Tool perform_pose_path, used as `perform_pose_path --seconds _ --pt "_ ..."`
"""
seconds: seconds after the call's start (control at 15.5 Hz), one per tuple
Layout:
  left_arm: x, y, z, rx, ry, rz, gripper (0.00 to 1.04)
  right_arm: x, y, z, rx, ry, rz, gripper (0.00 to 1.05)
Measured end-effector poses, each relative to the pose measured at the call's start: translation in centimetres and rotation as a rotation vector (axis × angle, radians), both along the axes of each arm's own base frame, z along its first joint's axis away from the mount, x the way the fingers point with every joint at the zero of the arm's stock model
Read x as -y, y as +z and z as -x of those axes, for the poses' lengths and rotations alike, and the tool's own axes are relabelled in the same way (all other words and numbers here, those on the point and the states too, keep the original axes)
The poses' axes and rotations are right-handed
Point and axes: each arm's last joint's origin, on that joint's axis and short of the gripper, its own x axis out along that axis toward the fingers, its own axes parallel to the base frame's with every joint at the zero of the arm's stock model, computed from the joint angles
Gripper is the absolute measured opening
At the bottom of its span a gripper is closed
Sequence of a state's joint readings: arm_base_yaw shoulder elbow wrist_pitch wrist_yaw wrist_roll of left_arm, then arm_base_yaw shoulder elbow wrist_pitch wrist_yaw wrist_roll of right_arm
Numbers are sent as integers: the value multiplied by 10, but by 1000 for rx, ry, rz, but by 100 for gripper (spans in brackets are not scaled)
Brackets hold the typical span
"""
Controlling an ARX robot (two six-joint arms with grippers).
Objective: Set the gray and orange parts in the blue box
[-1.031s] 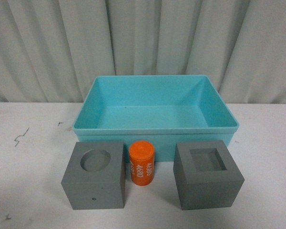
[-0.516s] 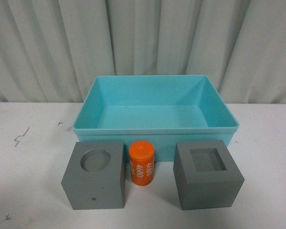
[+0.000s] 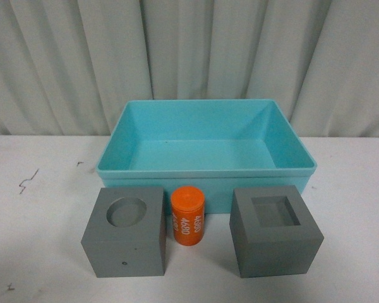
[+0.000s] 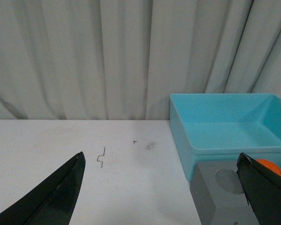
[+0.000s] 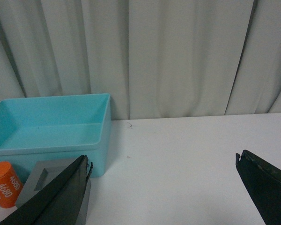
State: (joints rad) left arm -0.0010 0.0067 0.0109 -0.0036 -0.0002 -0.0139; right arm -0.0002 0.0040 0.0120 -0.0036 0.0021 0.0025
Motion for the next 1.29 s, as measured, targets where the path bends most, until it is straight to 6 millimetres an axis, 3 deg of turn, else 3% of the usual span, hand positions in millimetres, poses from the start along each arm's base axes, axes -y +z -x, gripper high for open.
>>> perform_pose_path --seconds 1.16,1.22,1.29 --pt "0 0 0 0 0 0 98 0 0 0 -3 0 -1 98" --pt "0 0 0 0 0 0 98 -1 -2 0 -97 -16 -60 98" --pt "0 0 0 0 0 0 98 -4 19 -6 -113 -22 -190 98"
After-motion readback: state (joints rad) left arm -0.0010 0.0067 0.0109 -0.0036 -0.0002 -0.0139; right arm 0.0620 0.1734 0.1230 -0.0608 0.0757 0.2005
